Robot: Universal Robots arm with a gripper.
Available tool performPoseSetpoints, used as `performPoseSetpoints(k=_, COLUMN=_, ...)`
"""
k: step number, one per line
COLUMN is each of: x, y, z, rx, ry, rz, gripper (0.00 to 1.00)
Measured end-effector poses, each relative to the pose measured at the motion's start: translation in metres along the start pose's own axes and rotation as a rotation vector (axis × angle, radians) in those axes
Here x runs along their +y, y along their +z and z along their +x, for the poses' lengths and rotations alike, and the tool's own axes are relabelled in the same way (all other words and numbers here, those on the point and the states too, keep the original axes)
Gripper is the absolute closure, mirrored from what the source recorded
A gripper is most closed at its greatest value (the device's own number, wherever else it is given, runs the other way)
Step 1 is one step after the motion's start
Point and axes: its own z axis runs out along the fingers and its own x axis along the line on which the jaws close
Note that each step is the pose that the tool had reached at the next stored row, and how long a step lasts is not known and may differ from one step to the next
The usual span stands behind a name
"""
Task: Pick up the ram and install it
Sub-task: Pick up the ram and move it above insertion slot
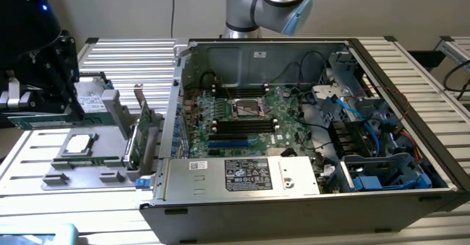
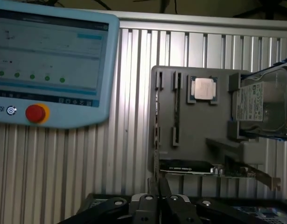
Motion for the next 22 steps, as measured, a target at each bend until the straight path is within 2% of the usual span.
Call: performPoseSetpoints(k=22, x=-0.0997, y=-0.0110, z=0.002, rx=0.0001, ry=-0.002, rz=-0.0004, gripper=0.87)
